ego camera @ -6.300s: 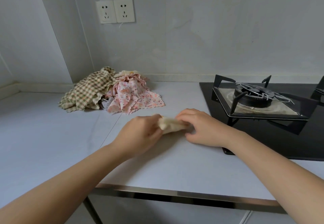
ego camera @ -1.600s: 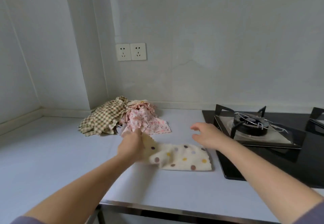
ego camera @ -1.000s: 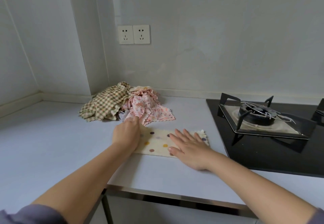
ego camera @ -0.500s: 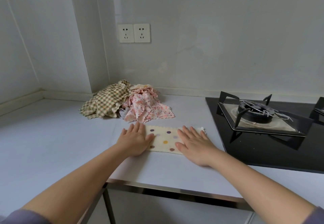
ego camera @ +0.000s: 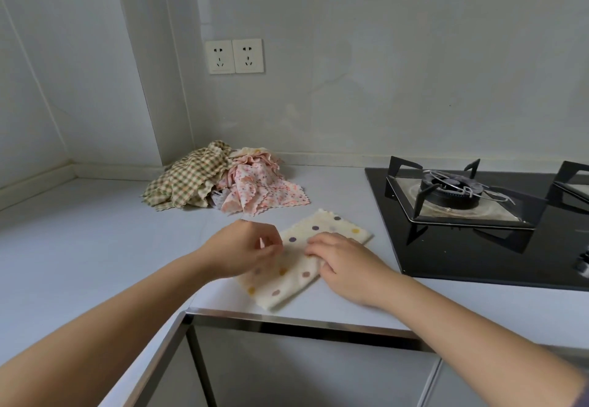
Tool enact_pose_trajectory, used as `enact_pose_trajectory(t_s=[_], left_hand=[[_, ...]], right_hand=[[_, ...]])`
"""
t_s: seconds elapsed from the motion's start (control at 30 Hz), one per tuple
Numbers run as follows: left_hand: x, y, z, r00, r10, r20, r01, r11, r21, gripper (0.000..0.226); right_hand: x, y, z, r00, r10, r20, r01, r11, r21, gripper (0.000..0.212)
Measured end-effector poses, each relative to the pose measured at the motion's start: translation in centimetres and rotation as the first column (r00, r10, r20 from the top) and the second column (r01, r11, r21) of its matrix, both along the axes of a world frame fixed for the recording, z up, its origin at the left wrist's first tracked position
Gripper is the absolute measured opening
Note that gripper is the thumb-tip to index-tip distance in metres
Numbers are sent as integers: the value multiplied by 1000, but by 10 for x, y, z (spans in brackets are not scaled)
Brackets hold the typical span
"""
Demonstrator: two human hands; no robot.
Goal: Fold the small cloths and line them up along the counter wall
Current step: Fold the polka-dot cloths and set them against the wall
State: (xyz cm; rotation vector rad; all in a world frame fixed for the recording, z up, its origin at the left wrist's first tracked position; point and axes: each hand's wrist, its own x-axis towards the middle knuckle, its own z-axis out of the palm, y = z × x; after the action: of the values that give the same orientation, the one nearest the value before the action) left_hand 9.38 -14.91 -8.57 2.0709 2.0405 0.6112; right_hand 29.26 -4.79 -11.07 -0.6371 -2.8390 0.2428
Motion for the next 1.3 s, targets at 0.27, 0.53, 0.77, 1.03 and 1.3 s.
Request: enact_pose_trajectory(t_s=[0.27, 0.53, 0.77, 1.03, 1.3], left_hand=[[7, -29, -9, 975, -165, 146, 167, 986, -3, 19], [13, -68, -27, 786, -397, -473, 285, 913, -292, 110], [29, -75, -42, 752, -230, -618, 419, 890, 179, 55], [38, -36, -14, 942, 162, 294, -203, 973, 112, 11], [44, 18, -9, 795, 566, 220, -545, 825, -151, 33]], right_hand=[[37, -9, -12, 977, 206, 58, -201, 976, -86, 80], [64, -24, -19, 960, 258, 111, -267, 961, 76, 80], [60, -40, -38, 953, 253, -164, -172, 903, 393, 50], [43, -27, 1, 886, -320, -335, 174, 900, -399, 30], [10, -12, 12, 815, -561, -147, 485, 798, -358, 36]])
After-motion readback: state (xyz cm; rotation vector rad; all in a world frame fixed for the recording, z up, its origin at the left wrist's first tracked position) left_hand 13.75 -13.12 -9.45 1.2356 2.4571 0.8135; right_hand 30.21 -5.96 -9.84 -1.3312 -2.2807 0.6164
